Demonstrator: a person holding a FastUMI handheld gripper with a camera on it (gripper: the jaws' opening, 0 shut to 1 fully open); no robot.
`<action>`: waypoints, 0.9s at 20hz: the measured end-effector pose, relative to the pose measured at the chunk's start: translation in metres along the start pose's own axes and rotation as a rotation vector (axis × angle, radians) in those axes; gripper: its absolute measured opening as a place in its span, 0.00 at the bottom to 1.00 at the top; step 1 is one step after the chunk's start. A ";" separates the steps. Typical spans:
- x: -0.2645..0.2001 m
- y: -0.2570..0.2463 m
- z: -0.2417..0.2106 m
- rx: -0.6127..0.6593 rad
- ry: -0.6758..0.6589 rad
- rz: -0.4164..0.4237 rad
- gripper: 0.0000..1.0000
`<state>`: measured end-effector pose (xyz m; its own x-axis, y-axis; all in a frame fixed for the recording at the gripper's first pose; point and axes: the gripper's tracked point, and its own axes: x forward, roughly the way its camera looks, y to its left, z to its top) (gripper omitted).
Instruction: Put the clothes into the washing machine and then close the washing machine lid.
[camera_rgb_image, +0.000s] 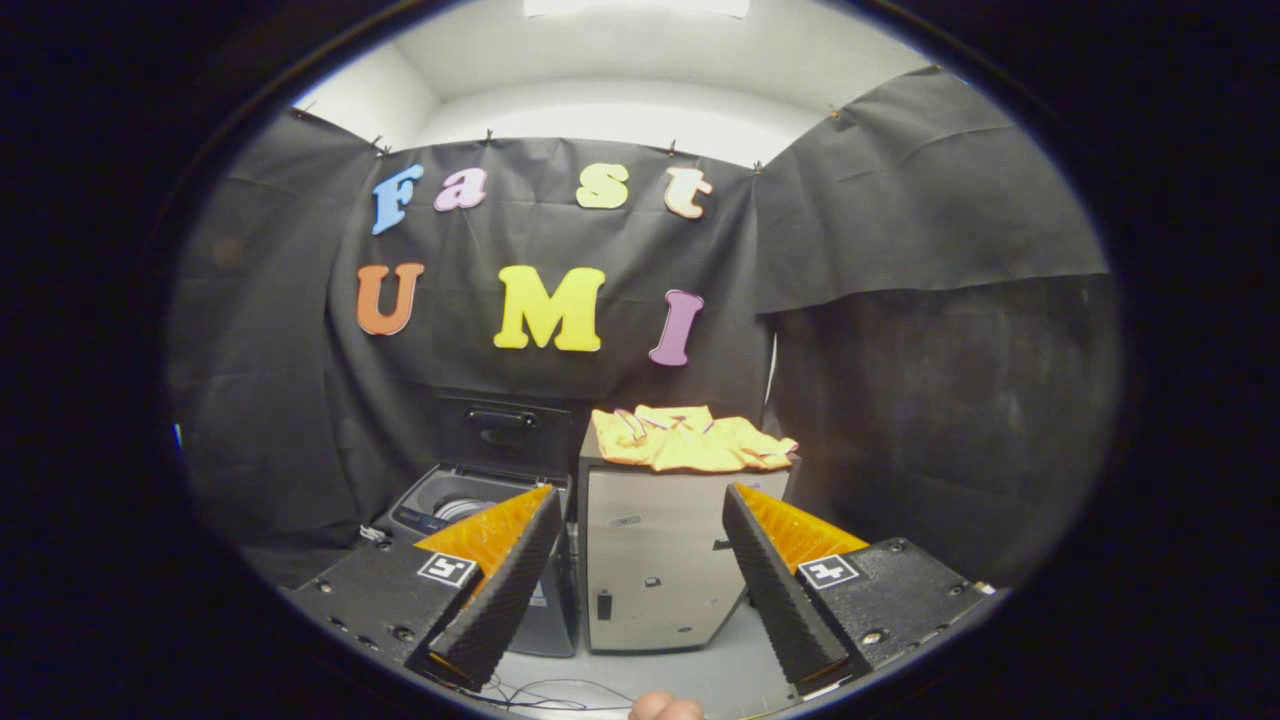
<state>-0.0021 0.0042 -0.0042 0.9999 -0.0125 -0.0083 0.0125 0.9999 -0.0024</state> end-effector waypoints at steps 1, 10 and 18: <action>0.000 0.001 0.000 0.003 0.002 0.001 1.00; 0.005 0.016 -0.004 -0.004 0.013 0.005 1.00; 0.018 0.028 0.000 0.005 -0.002 -0.019 1.00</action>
<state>0.0167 0.0318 -0.0048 0.9995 -0.0313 -0.0062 0.0313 0.9995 0.0023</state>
